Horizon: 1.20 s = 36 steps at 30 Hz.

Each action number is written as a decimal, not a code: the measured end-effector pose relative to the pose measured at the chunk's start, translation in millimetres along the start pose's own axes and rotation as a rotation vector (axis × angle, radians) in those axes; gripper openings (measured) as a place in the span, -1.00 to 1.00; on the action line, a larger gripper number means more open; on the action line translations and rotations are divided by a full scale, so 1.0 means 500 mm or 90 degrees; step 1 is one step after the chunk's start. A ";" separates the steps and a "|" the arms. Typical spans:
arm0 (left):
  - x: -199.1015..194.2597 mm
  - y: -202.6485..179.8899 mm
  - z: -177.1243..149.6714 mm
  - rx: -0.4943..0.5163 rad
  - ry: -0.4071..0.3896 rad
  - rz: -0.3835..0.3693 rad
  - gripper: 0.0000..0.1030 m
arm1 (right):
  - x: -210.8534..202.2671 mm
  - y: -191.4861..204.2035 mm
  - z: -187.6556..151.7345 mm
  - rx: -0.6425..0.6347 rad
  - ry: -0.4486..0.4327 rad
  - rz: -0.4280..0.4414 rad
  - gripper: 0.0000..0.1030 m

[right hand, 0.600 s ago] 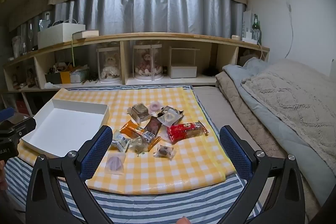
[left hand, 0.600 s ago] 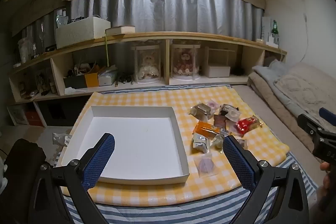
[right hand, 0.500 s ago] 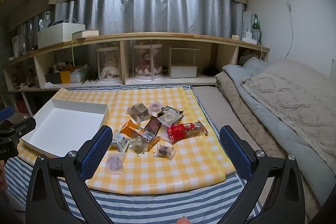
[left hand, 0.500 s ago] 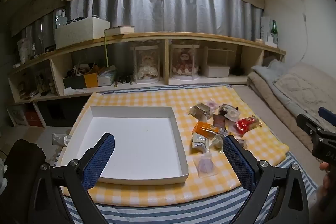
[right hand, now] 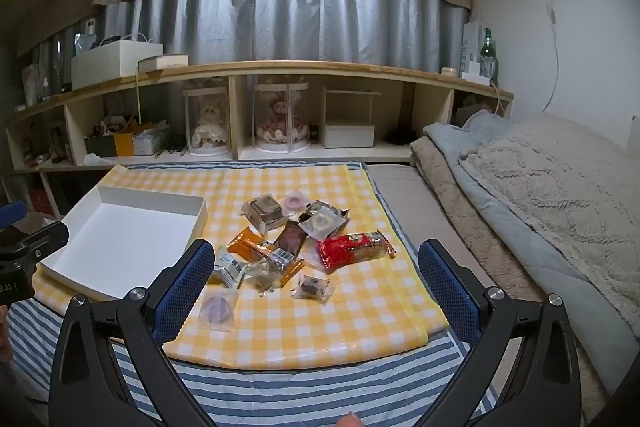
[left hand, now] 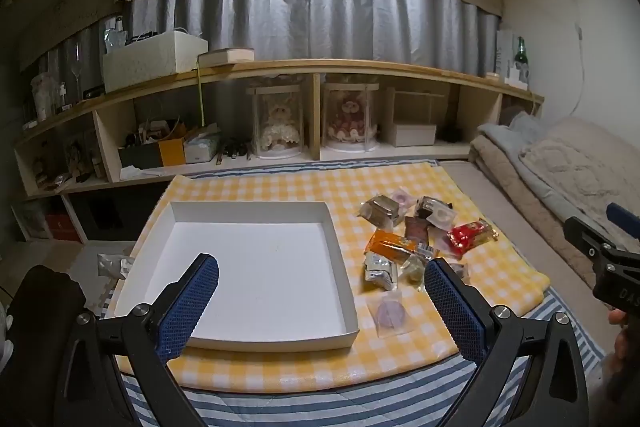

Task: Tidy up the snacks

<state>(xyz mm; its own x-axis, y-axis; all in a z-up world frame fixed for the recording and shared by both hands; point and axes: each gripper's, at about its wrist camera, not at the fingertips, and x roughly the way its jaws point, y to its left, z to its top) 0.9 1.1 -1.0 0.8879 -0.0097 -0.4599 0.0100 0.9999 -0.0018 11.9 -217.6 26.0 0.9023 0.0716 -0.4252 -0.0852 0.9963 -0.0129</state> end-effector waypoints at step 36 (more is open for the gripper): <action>0.011 -0.003 -0.004 0.002 0.004 0.003 1.00 | -0.003 0.000 0.001 -0.005 -0.002 -0.002 1.00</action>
<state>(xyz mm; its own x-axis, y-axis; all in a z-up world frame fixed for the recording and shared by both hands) 4.8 -0.2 -5.5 0.8850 -0.0042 -0.4657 0.0066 1.0000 0.0035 10.7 -217.7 26.8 0.9037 0.0687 -0.4226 -0.0858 0.9961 -0.0215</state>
